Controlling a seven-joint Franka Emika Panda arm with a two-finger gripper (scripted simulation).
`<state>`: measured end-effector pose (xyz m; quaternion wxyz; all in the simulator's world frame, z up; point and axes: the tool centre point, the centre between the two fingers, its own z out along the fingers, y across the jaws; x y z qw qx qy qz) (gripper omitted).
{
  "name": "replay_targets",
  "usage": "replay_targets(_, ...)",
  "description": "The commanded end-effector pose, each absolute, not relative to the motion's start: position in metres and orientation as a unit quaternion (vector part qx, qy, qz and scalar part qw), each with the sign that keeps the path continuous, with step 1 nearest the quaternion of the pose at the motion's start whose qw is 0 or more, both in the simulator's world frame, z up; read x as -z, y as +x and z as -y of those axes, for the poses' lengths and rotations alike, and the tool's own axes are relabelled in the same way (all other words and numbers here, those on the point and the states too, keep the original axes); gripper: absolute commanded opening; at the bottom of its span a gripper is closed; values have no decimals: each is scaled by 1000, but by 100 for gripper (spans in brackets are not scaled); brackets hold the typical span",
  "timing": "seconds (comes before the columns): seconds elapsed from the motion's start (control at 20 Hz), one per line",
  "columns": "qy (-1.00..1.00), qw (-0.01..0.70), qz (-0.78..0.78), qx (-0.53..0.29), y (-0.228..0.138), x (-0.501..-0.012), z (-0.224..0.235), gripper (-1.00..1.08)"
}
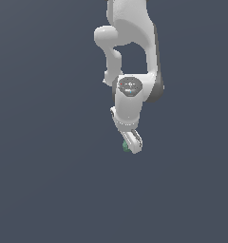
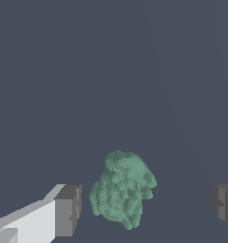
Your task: Pick up the object and move it to a goal position.
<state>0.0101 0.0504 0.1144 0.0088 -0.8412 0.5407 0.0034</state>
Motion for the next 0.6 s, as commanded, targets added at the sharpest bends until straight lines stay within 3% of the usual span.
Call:
replay_targets(0.0, -824, 8, -566, -3, 10, -112, -55, 100)
replay_targets(0.55, -749, 3, -663, -2, 8, -101, -73, 100)
